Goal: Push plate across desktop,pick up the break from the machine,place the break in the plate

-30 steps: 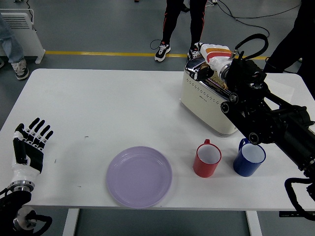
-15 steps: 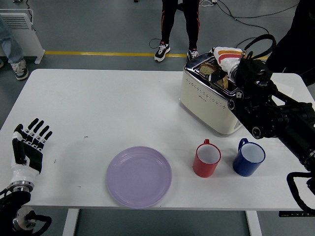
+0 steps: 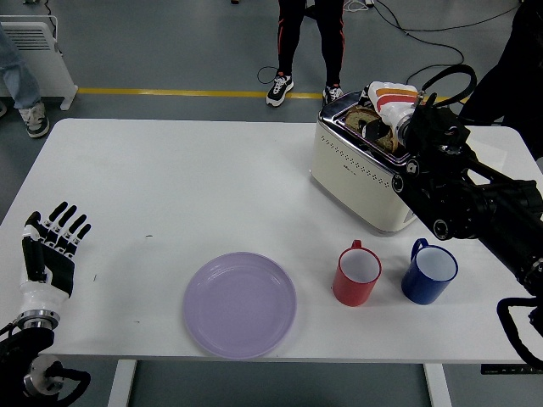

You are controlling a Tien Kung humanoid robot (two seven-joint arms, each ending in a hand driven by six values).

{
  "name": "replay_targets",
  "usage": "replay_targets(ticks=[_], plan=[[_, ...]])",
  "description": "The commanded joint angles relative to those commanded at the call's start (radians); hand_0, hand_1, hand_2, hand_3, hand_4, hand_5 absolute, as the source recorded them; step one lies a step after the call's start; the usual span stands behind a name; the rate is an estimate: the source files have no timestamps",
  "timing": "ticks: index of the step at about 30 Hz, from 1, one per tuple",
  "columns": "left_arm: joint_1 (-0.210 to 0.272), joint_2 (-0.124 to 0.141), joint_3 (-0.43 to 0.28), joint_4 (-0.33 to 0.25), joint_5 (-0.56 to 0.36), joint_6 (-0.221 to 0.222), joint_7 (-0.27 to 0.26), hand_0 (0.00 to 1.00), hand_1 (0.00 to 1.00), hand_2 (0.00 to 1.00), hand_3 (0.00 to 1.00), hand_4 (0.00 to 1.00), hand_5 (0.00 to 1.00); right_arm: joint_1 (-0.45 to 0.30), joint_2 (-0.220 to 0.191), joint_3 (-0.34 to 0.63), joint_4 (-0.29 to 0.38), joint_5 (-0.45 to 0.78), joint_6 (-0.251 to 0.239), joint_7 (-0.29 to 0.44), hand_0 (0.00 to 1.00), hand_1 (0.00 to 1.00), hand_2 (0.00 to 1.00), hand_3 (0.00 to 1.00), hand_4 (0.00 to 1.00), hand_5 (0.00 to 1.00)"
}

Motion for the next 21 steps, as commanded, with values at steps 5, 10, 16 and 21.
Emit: replay_targets(ticks=[5,10,16,21], plan=[[0.001,0.0,-0.004,0.003,0.0,0.001,0.0,0.775,0.77,0.801,0.727,0.561,0.998,0.001,0.0,-0.013,-0.006,0.03,0.012,0.006,0.375,0.447,0.463,0.502,0.458,0.101],[-0.001,0.0,-0.003,0.005,0.0,0.0,0.0,0.775,0.77,0.801,0.727,0.561,0.998,0.008,0.0,-0.008,0.011,0.008,0.007,-0.002,0.375,0.447,0.463,0.502,0.458,0.101],[-0.003,0.0,-0.004,0.004,0.001,0.0,-0.001,0.775,0.77,0.8,0.727,0.562,0.998,0.014,0.0,-0.001,0.084,-0.047,-0.018,-0.033,0.308,0.402,0.431,0.47,0.432,0.092],[-0.003,0.0,-0.01,0.002,0.003,-0.001,0.0,0.775,0.769,0.799,0.727,0.561,0.998,0.041,0.0,0.021,0.19,-0.108,-0.036,-0.076,0.283,0.369,0.402,0.45,0.358,0.105]])
